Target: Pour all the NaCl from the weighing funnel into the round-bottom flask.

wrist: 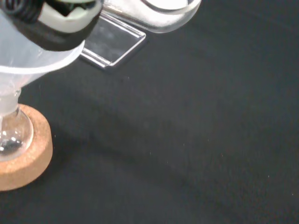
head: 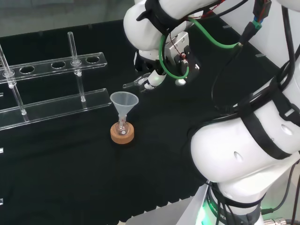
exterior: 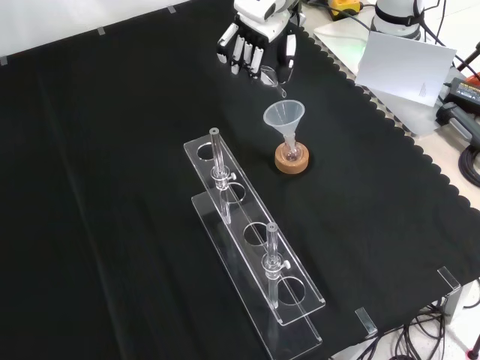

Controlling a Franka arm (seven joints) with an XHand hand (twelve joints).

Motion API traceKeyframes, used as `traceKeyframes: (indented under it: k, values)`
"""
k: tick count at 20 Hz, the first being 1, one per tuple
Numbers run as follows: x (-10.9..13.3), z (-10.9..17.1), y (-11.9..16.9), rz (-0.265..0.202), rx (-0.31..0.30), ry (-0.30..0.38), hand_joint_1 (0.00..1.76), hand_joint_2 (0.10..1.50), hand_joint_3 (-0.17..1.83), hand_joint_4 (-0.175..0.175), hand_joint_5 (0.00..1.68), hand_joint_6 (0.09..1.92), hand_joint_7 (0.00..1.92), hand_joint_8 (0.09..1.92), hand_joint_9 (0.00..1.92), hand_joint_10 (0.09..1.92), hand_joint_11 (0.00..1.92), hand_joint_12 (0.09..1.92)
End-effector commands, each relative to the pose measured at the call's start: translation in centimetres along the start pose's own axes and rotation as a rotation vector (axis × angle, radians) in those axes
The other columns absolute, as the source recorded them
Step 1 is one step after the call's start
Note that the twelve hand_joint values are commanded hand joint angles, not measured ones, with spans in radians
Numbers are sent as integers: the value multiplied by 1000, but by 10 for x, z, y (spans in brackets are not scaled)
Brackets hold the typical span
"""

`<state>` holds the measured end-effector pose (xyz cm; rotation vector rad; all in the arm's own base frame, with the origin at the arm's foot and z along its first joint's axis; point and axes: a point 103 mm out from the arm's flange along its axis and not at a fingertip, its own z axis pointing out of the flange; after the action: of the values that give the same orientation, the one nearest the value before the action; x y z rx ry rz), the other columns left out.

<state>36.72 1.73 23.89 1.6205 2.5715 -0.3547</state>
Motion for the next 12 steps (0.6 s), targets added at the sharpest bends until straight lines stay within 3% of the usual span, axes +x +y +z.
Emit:
traceKeyframes:
  k: [1, 12]
  values:
    - [4, 5, 1, -16, 25, -34, 1091, 855, 263, 175, 1269, 542, 1502, 335, 1091, 195, 90, 1526]
    - [-4, 1, 7, -41, 28, -121, 1095, 848, 267, 175, 1284, 517, 1519, 322, 1096, 194, 94, 1523]
